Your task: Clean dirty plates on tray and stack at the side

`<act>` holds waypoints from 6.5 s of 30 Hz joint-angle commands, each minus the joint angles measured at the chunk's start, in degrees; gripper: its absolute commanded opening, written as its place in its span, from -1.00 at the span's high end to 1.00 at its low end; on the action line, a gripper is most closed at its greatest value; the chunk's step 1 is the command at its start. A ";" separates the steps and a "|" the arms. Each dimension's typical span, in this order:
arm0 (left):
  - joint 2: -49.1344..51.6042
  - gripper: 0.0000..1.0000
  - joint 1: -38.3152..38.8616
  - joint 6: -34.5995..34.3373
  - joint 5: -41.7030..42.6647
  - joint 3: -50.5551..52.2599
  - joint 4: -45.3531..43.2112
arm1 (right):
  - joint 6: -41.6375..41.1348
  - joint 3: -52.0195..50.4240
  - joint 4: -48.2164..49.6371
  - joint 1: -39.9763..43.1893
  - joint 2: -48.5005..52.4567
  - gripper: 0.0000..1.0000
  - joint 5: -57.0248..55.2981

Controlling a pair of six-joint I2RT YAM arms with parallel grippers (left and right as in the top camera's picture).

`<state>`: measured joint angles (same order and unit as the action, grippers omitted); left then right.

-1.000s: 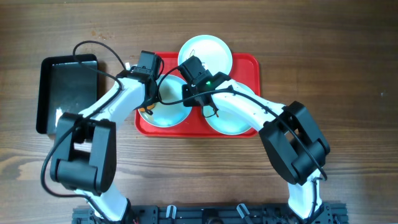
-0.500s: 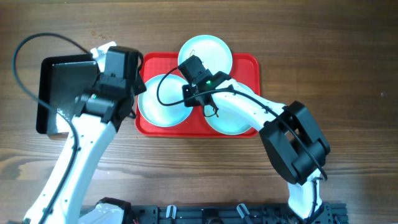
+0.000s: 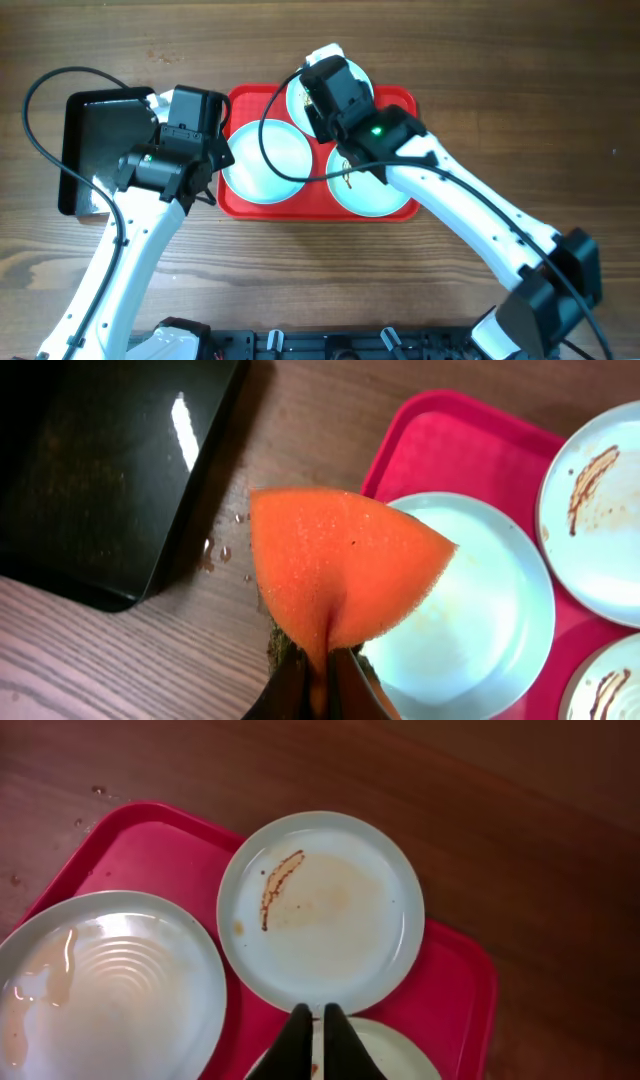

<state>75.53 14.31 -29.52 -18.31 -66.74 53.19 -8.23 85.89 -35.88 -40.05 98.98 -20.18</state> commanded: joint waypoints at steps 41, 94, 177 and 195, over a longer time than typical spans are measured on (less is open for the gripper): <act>0.22 0.92 -1.36 -0.98 0.85 -0.66 5.01 | -13.07 2.80 2.38 0.44 21.24 0.91 16.68; 0.22 0.92 -1.36 -1.01 0.90 -0.66 3.56 | 8.81 3.56 2.97 -11.43 5.16 0.92 -46.75; 7.54 0.92 -1.29 -0.96 10.71 -0.61 -2.51 | -7.21 22.38 -17.11 25.92 26.29 -0.88 30.05; 7.54 0.92 -1.29 -0.98 10.84 -0.35 -2.62 | -11.76 20.48 -8.39 25.38 32.85 -0.09 30.47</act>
<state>82.63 13.32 -29.56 -7.99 -66.74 50.72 -17.93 107.28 -44.53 -14.22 129.19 10.85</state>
